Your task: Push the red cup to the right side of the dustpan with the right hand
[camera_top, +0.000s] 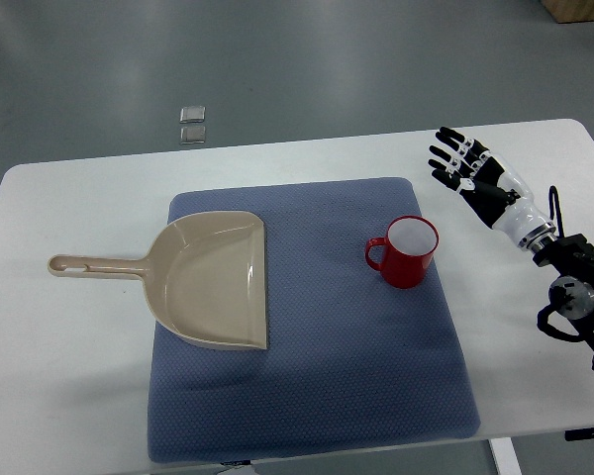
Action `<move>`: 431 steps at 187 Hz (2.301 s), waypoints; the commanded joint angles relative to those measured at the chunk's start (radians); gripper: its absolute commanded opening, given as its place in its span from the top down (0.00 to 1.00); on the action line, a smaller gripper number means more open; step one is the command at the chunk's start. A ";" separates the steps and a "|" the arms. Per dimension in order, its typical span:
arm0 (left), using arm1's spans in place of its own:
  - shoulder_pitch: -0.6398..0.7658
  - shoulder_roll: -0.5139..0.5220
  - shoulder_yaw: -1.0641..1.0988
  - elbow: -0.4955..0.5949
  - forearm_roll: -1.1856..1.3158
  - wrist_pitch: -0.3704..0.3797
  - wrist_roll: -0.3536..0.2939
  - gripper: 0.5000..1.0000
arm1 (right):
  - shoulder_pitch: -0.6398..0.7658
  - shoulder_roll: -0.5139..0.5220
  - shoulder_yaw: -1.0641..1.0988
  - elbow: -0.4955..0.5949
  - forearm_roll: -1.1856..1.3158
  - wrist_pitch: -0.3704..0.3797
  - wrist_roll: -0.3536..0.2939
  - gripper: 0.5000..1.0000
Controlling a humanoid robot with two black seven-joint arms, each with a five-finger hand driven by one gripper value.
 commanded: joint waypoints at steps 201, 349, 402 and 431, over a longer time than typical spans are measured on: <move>0.000 0.000 0.001 0.000 0.000 0.000 0.001 0.00 | -0.096 -0.077 -0.010 0.087 -0.112 0.075 0.000 0.15; 0.000 0.000 0.000 0.000 0.000 0.000 0.001 0.00 | -0.132 -0.132 -0.019 0.107 -0.185 0.075 0.000 0.15; 0.000 0.000 0.000 0.000 0.000 0.000 -0.001 0.00 | -0.135 -0.183 -0.013 0.140 -0.189 0.075 0.000 0.15; 0.000 0.000 0.000 0.000 0.000 0.000 0.001 0.00 | -0.138 -0.217 -0.011 0.190 -0.192 0.075 0.000 0.15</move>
